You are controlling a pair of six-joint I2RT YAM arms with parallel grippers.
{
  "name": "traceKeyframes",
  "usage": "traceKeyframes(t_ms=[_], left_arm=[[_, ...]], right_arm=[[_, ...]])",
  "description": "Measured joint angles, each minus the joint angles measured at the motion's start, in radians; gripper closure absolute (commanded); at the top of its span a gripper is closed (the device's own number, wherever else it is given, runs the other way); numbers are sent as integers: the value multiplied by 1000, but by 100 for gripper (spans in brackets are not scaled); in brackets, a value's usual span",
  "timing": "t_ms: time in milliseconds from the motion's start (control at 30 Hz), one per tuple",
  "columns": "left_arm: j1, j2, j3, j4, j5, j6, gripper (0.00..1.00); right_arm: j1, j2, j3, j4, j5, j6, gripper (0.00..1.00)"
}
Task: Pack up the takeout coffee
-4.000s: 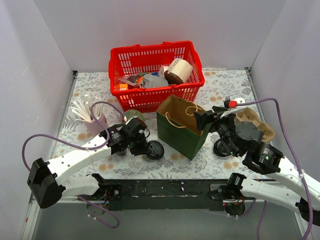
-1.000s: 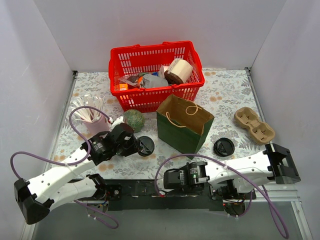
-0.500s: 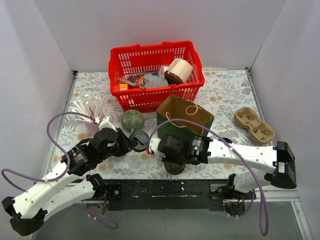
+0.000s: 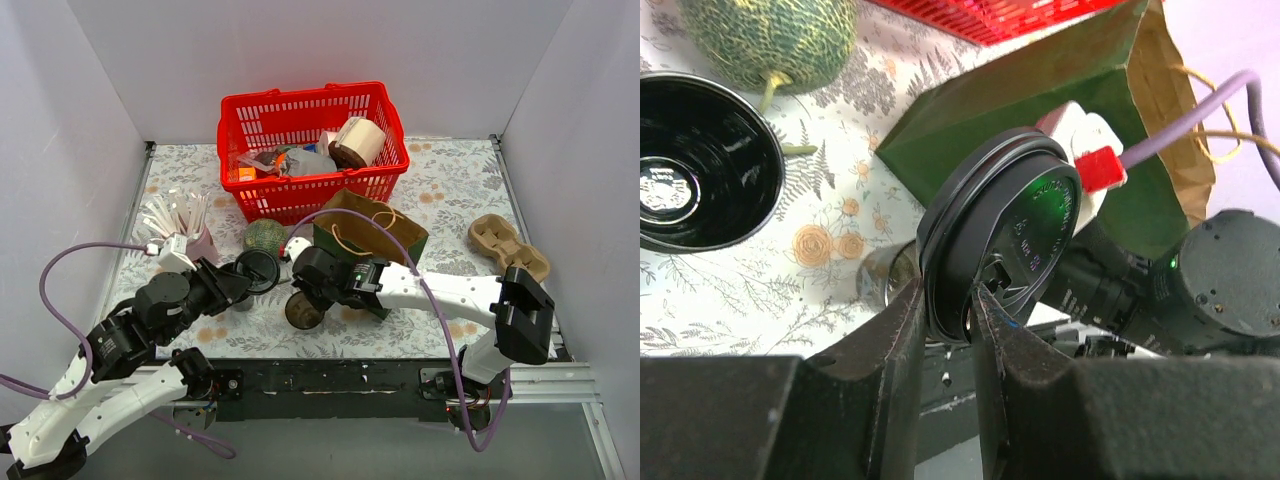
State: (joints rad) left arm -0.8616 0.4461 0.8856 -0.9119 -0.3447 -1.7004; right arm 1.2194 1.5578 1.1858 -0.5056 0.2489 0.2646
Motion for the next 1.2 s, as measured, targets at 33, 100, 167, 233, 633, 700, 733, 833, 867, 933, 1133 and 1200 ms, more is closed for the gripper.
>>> traceKeyframes(t_ms=[33,100,167,233,633,700,733,833,867,933,1133,1200], left_arm=[[0,1,0,1,8,7,100],[0,7,-1,7,35,18,100],[0,24,-16,23,72,25,100],[0,38,-30,29,90,25,100],[1,84,-129,72,154,-15,100],[1,76,-134,74,156,-24,100],[1,71,-136,74,159,-27,100],[1,60,-137,76,168,-36,100],[1,55,-137,78,173,-38,100],[0,50,-137,85,185,-41,100],[-2,68,-137,133,245,-44,100],[-2,88,-137,125,258,-43,100]], right_arm=[[0,0,-7,30,6,19,97],[0,5,-10,65,21,48,92],[0,15,-10,111,47,81,87],[0,23,-11,125,54,99,86],[-4,84,-57,122,101,173,53],[-4,82,-57,121,112,182,48],[-4,77,-58,121,116,182,47],[-4,35,-64,124,116,175,37],[-4,11,-69,124,115,172,35],[-4,-31,-72,119,116,154,28],[-5,-177,-89,103,145,112,19],[-7,-238,-113,94,162,103,19]])
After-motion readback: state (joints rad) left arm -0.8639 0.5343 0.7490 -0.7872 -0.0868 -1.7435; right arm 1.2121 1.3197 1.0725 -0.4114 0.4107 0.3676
